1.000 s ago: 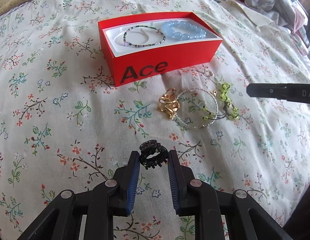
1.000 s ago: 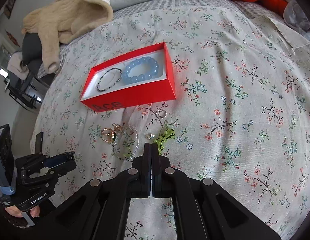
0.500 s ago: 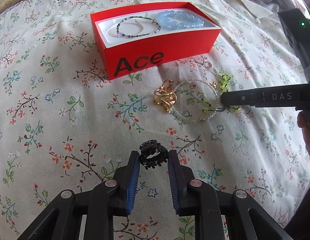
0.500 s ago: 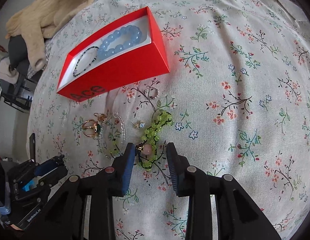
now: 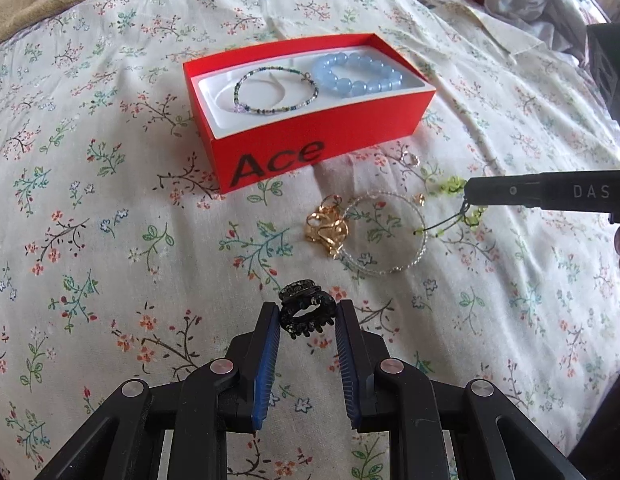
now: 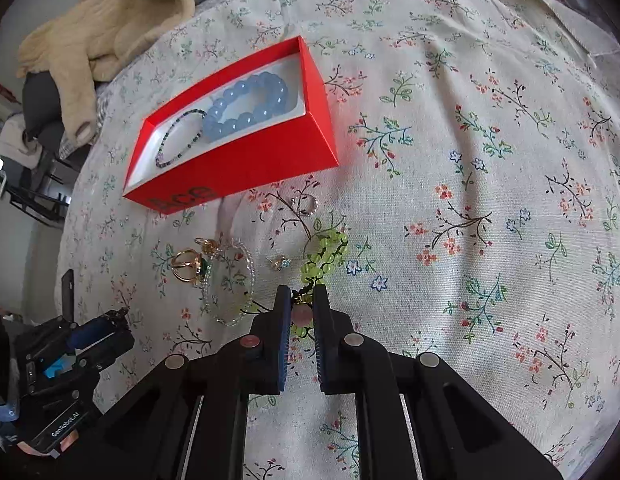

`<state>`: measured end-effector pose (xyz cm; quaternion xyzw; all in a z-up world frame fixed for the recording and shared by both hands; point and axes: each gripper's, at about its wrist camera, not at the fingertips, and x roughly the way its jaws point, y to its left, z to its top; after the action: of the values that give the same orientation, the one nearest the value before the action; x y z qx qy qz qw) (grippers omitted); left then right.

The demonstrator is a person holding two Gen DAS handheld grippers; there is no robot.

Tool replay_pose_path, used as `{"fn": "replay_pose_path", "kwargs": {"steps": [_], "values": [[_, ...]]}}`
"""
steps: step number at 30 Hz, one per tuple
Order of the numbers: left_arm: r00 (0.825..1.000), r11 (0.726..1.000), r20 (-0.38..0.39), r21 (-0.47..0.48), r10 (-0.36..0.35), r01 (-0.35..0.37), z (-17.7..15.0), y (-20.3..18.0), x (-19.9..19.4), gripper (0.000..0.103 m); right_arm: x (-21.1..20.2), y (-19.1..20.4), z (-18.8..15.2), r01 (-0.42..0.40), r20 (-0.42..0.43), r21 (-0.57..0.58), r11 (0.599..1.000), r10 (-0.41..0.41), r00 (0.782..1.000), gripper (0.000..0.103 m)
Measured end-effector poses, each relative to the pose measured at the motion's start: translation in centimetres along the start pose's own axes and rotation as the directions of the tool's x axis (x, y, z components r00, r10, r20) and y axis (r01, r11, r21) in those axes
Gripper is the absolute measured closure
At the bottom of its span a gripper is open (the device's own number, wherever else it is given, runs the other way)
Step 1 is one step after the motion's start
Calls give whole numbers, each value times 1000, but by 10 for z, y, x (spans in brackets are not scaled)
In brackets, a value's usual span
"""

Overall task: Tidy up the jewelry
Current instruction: 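Lift the claw clip with the left tool while the right tool grasps the green charm strand, then place the claw clip and green charm strand into the red box, open both tools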

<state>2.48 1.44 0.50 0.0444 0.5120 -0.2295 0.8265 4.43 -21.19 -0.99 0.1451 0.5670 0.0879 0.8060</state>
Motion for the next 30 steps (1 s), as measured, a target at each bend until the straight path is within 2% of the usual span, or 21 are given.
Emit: {"fn": "replay_pose_path", "kwargs": {"steps": [10, 17, 30], "values": [[997, 999, 82, -39, -6, 9, 35, 3, -17, 80, -36, 11, 16, -68, 88, -4, 998, 68, 994, 92], [993, 997, 119, -80, -7, 17, 61, 8, -12, 80, -50, 22, 36, -130, 148, -8, 991, 130, 980, 91], [984, 994, 176, -107, 43, -25, 96, 16, 30, 80, -29, 33, 74, -157, 213, -26, 987, 159, 964, 91]]}}
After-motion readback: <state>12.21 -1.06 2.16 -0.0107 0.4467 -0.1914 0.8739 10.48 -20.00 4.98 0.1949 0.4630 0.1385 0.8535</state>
